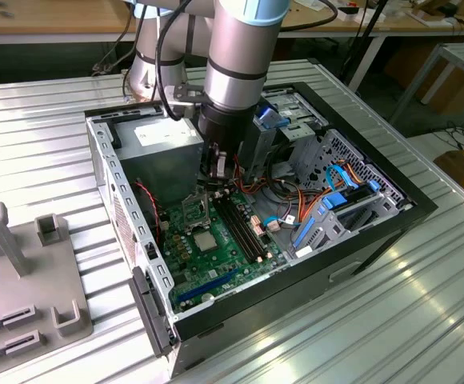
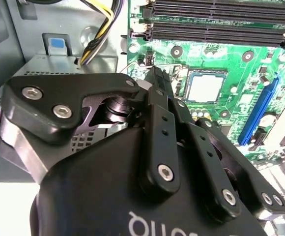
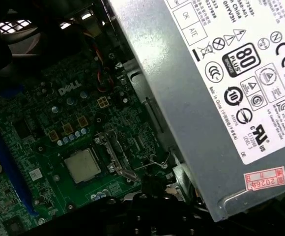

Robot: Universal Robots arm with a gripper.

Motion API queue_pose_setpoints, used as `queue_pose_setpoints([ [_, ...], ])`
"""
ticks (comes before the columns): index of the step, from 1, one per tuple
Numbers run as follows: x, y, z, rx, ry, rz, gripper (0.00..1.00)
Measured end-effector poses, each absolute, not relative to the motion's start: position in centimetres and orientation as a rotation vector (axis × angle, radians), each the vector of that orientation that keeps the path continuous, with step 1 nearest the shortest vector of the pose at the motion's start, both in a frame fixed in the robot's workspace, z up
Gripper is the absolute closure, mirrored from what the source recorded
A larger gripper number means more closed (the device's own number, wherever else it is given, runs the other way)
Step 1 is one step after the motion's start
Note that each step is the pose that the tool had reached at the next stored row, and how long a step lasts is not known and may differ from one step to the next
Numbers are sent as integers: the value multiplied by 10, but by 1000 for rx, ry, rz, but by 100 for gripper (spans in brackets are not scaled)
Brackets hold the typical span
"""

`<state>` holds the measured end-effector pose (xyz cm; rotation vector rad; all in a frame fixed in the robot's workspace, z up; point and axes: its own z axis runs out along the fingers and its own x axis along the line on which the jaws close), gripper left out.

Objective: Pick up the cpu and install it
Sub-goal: 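Close the cpu cover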

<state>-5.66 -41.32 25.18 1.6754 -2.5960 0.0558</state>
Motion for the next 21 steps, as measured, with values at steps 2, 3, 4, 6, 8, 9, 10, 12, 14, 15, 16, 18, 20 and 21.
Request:
queue_pose_setpoints([
  [2, -57, -414, 252, 1703, -2578, 57, 89],
  [3, -57, -415, 252, 1717, -2570, 57, 89],
  [4, -58, -416, 252, 1726, -2563, 57, 89],
  [6, -58, -418, 252, 1741, -2553, 58, 89],
  [8, -59, -421, 252, 1755, -2545, 58, 89],
  [9, -59, -422, 252, 1762, -2539, 58, 89],
  [10, -59, -423, 252, 1767, -2537, 58, 89],
  [12, -59, -425, 252, 1774, -2532, 58, 89],
  [14, -59, -427, 252, 1781, -2527, 58, 89],
  [15, -59, -428, 252, 1784, -2525, 58, 89],
  [16, -59, -430, 252, 1789, -2523, 57, 89],
  [18, -59, -433, 252, 1795, -2520, 54, 89],
  [20, -59, -436, 252, 1800, -2518, 51, 89],
  [21, -60, -438, 252, 1802, -2518, 50, 89],
])
